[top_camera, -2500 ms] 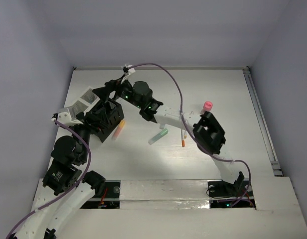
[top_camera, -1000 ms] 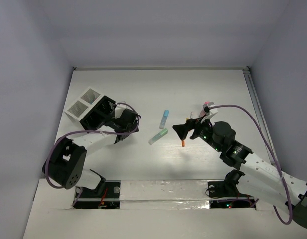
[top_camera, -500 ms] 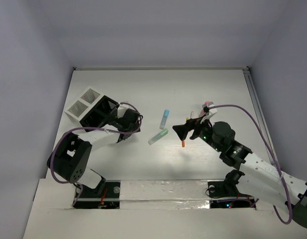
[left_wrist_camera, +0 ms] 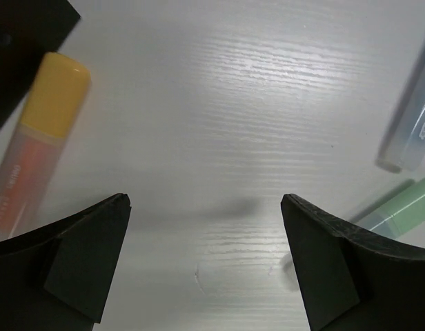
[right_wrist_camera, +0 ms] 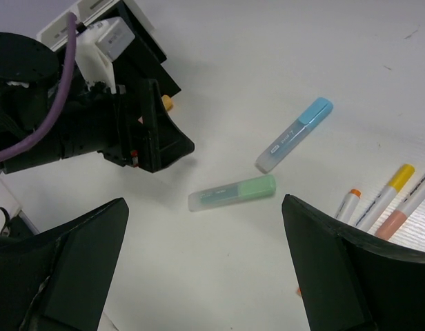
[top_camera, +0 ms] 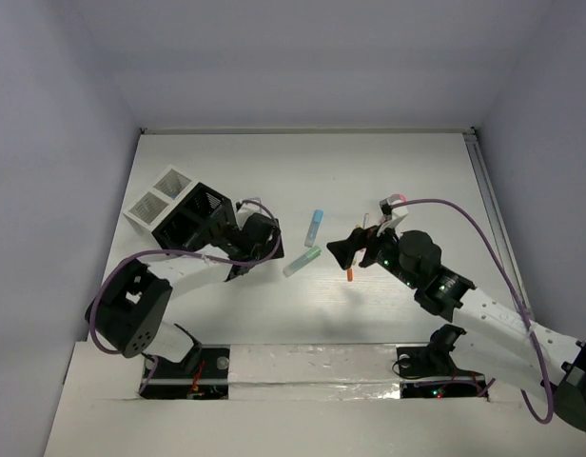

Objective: Sort the stationery into containers
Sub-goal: Move the pen to the center of the board.

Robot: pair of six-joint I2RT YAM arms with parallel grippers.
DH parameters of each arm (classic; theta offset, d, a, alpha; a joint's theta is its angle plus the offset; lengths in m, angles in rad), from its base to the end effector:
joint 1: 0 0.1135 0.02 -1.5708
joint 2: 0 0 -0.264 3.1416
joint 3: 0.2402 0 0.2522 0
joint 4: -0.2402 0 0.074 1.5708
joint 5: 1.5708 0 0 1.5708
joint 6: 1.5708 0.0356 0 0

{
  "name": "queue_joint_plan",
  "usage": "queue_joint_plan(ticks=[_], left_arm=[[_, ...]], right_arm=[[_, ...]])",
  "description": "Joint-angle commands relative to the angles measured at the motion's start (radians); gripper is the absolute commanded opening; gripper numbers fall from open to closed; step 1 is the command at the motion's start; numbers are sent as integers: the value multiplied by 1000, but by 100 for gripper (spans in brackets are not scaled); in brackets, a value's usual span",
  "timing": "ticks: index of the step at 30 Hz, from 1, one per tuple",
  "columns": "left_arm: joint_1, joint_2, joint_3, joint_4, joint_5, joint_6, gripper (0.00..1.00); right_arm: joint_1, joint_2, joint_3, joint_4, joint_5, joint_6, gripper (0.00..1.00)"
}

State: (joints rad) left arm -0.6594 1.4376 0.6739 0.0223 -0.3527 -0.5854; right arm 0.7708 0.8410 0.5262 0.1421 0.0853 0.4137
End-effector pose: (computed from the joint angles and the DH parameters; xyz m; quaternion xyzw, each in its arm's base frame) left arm 0.2309 -0.1634 0.1765 -0.0373 0.9030 -0.1008 0.4159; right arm 0.1480 0.1395 0.2727 -0.1088 0.7575 0.3318 0.5516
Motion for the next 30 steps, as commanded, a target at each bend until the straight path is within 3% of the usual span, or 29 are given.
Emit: queue_joint_plan(ticks=[1,4,18,30], left_arm=[[0,-77,55,-25,-131,10,91],[0,-78,73,-134,-262,21,92],[18,104,95,-162,-374,-82,96],[18,98,78,-157,-408,-128,97]], right_arm=[[-5,6,12,59,-15,-21,99],[-5,6,9,63,-15,-21,99],[-5,-60,-22,70,-35,-18,98],[-5,6,-26,106,-78,-7,98]])
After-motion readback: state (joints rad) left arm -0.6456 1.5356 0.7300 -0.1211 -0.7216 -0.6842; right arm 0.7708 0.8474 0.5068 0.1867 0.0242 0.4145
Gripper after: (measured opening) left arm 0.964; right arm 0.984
